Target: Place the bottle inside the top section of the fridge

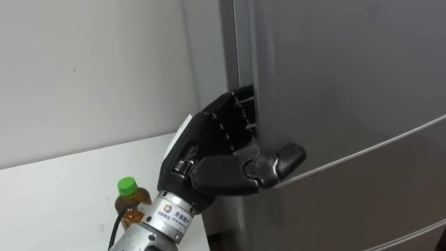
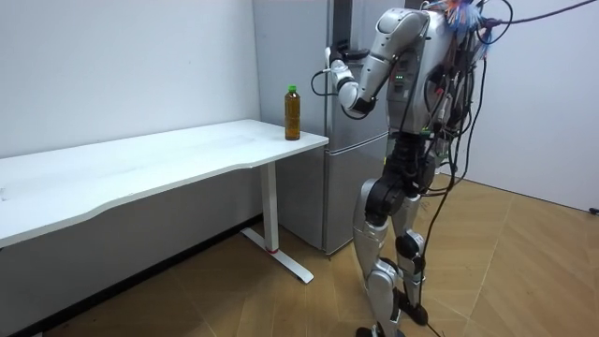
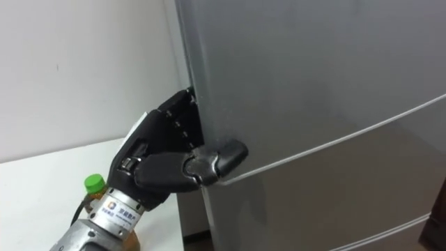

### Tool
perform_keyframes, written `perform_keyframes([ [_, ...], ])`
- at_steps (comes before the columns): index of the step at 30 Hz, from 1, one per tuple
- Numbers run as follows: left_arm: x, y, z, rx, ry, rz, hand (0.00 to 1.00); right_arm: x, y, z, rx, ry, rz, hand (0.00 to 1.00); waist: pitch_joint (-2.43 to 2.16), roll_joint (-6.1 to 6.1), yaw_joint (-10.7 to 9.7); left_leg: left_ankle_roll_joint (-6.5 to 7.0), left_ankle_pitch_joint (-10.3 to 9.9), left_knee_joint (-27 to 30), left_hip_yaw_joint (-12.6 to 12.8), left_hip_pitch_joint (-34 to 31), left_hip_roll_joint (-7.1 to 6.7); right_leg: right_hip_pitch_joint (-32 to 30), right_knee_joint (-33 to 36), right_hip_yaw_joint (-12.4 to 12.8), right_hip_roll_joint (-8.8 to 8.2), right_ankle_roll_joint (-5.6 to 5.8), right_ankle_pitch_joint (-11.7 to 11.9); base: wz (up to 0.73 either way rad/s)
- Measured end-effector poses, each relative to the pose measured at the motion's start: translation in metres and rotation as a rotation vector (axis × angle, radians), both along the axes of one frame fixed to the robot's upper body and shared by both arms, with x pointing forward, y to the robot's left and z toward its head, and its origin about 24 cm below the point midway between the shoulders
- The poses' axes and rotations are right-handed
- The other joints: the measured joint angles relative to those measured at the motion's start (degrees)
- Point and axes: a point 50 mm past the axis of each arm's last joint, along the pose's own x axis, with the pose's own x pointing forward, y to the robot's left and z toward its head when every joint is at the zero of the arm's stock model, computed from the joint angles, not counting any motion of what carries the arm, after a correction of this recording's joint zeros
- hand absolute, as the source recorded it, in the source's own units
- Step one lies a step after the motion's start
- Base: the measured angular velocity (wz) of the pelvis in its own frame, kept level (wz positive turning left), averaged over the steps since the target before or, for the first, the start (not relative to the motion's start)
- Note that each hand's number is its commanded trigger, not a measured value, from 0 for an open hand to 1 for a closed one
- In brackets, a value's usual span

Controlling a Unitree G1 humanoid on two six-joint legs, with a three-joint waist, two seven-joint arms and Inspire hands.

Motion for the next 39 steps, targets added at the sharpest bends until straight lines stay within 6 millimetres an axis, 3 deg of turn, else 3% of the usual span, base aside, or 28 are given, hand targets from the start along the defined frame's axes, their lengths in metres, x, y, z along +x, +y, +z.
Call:
perform_keyframes([
  [10, -0.003, -0.004, -0.002, 0.049, -0.023, -0.025, 0.0, 0.001, 0.0, -0.001, -0.001, 0.012, 0.003, 0.0, -0.37, 0.02, 0.01, 0.01, 0.0, 0.64, 0.17, 0.14, -0.01, 0.15, 0.14, -0.4, -0.2, 0.0, 0.01, 0.0],
  [22, -0.006, -0.011, -0.006, 0.047, -0.022, -0.064, 0.0, 0.001, 0.002, -0.001, -0.004, 0.011, 0.003, 0.0, -0.39, -0.06, -0.01, 0.29, 0.16, 0.8, 0.4, 0.2, -0.09, 0.09, 0.08, 0.07, -0.41, 0.24, 0.45, 0.0],
  [39, -0.003, -0.013, -0.013, 0.004, -0.012, -0.057, 0.0, -0.005, -0.01, 0.001, -0.058, 0.02, -0.016, 0.0, -0.47, 0.3, -0.24, 1.28, 0.53, -1.35, 5.27, 0.89, 0.08, -2.03, 0.06, 4.16, -0.43, 0.7, 2.38, -0.11],
])
